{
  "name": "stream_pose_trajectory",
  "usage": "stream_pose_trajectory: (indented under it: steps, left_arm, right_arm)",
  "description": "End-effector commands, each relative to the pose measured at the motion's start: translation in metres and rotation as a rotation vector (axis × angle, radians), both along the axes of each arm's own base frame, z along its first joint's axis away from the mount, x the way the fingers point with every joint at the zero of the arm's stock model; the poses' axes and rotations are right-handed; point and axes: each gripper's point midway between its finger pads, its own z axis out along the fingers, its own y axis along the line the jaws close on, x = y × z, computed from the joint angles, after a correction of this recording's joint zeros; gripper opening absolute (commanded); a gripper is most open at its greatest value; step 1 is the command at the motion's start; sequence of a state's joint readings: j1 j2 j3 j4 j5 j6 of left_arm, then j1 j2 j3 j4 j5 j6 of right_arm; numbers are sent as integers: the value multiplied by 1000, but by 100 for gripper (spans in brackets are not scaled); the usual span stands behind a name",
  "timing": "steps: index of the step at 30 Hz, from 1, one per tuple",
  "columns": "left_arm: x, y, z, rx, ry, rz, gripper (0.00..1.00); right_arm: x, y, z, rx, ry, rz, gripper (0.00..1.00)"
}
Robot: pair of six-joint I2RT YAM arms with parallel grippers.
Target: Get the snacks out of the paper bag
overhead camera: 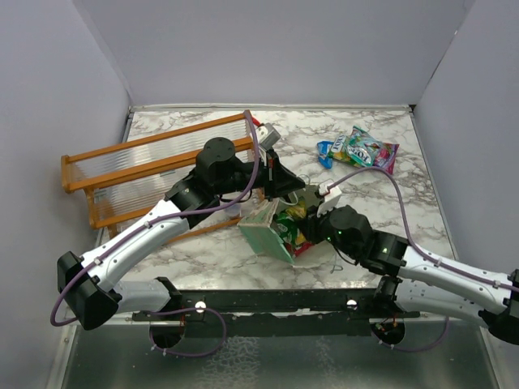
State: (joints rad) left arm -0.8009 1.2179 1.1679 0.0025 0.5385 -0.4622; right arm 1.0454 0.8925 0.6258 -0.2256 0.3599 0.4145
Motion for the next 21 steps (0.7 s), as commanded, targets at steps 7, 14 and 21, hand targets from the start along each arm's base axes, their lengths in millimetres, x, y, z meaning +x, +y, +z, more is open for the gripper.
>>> stream_pose_trajectory:
  steps: [7,14,21]
  left_arm:
    - [15,5,9,-16,-27,100,0]
    - [28,18,2,21,-39,211,0]
    - [29,23,-3,39,-41,227,0]
  right_arm:
    - [-18,-18,68,153,-70,33,1]
    - [-24,-48,145,156,-278,67,1]
    - [-22,-81,216,114,-454,23,1]
